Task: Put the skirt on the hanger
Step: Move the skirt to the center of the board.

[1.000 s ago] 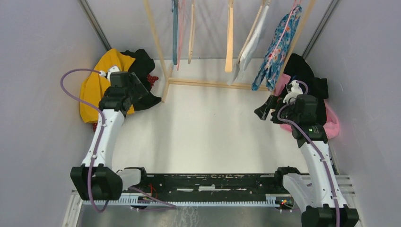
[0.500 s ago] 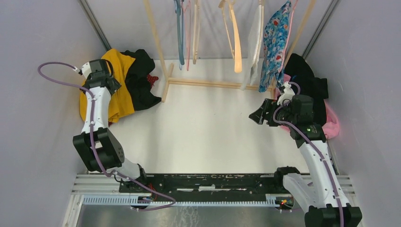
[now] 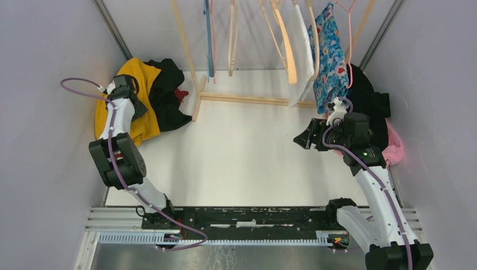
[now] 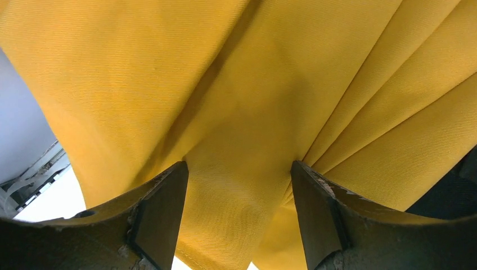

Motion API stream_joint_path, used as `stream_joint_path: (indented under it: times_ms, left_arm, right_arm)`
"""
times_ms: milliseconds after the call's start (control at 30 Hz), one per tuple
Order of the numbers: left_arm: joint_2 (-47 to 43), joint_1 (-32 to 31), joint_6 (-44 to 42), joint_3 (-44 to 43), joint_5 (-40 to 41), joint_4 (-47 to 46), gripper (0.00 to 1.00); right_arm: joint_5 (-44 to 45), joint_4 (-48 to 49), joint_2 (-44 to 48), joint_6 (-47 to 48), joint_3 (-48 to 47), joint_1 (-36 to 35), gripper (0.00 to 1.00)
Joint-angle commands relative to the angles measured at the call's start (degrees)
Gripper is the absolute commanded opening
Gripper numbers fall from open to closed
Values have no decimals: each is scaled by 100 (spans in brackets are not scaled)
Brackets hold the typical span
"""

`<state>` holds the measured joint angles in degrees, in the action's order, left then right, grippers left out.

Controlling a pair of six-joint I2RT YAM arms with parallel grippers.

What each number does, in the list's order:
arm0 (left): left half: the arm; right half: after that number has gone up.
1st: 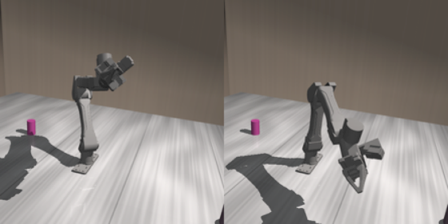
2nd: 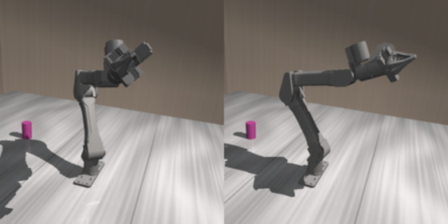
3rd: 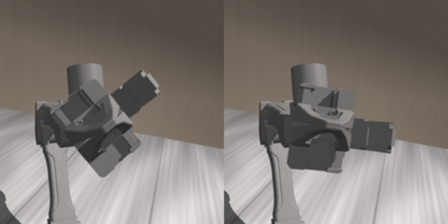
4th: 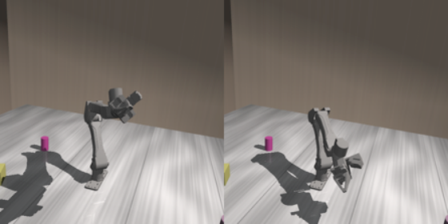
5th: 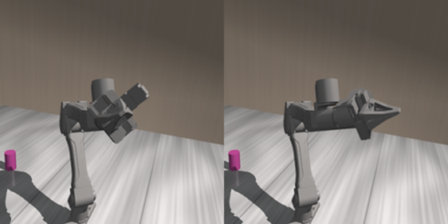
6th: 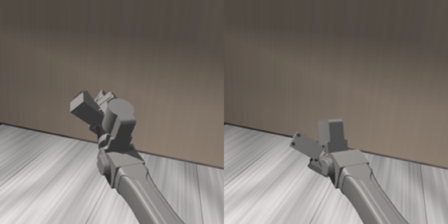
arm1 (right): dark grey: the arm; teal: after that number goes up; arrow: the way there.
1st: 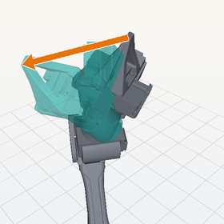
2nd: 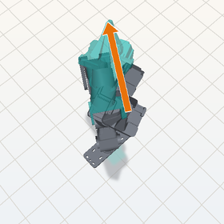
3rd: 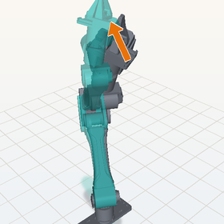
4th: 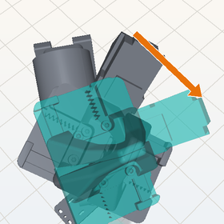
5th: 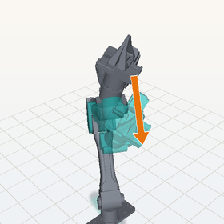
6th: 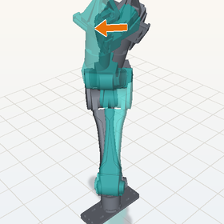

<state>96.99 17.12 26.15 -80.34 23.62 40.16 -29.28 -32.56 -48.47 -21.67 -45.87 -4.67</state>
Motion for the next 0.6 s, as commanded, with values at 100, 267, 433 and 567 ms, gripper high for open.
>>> stream_joint_path:
  times_ms: [100, 267, 433, 567]
  left_arm:
    - [58, -287, -143, -185, -165, -157, 76]
    - [127, -531, -139, -106, -107, -172, 51]
    - [35, -535, -187, -165, -87, -28, 4]
    - [-401, -535, -308, -293, -271, 137, 3]
  right_arm:
    - [82, 333, 28, -49, -198, -110, 84]
    - [73, 332, 13, -28, -168, -152, 84]
    - [63, 264, 39, 49, -150, -166, 84]
    - [28, 293, 39, 27, -123, -170, 84]
